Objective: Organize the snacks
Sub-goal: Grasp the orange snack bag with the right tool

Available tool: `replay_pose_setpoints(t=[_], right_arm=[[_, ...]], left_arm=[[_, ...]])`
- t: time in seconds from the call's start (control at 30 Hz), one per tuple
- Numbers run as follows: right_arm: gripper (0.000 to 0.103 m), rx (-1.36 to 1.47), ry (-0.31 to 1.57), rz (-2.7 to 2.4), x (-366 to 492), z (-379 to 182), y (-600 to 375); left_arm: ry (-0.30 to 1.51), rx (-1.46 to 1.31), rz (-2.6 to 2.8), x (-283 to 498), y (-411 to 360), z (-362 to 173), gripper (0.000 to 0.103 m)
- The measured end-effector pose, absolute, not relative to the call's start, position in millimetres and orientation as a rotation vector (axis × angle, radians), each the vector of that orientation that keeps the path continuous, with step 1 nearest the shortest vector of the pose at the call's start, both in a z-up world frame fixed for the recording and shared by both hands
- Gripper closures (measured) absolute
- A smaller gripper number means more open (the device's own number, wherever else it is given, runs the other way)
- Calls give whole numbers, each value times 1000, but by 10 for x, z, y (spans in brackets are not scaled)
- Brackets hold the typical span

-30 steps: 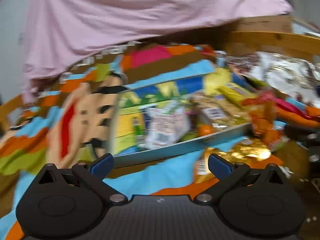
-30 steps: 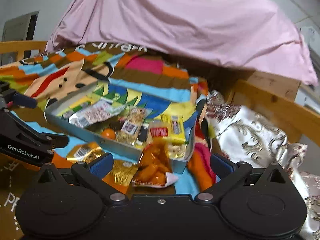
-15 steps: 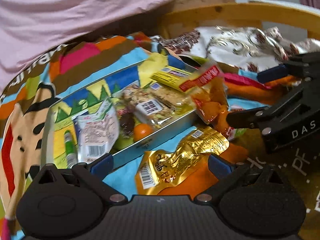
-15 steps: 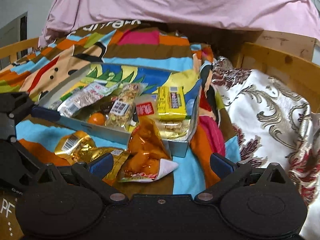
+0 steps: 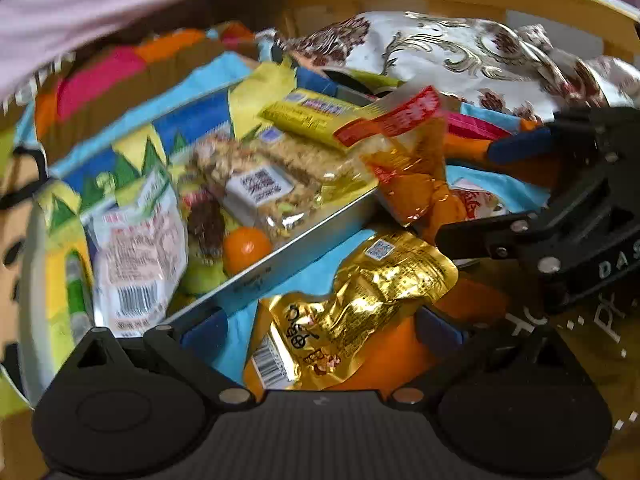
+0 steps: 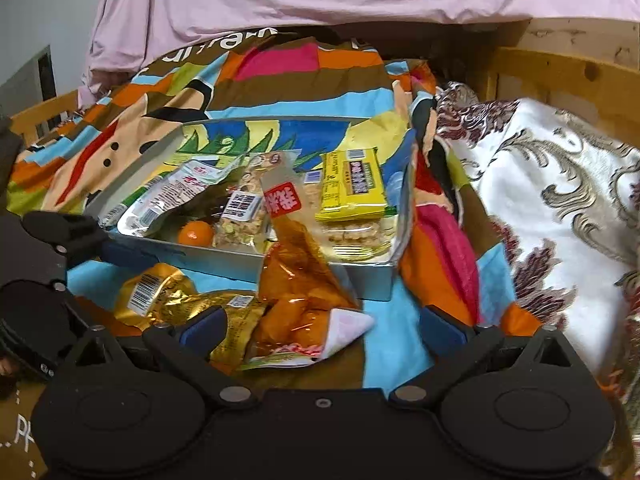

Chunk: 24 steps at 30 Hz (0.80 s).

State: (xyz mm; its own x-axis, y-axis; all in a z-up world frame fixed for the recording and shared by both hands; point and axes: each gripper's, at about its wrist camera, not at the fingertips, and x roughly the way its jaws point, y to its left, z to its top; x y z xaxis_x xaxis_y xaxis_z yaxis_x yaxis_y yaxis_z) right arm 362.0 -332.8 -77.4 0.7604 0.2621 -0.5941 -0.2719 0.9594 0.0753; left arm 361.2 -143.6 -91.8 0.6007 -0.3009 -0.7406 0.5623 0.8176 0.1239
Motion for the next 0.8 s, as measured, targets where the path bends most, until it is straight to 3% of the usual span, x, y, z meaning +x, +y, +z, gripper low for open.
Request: replay_pose_setpoints(t=[0.17, 0.53, 0.67, 0.8], right_arm=[[3, 18, 642, 308, 3649, -803, -3312], [11, 107, 640, 293, 3793, -845, -3368], [26, 80, 640, 301, 3854, -856, -3302], [31, 61, 654, 291, 3855, -839, -3297]], left_arm=[[866, 218, -527, 3730, -1279, -954, 1], [845, 219, -574, 3613, -1244, -897, 1], [795, 305, -584, 3568, -1298, -890, 1], [846, 211, -587, 3638, -1237, -900, 4]])
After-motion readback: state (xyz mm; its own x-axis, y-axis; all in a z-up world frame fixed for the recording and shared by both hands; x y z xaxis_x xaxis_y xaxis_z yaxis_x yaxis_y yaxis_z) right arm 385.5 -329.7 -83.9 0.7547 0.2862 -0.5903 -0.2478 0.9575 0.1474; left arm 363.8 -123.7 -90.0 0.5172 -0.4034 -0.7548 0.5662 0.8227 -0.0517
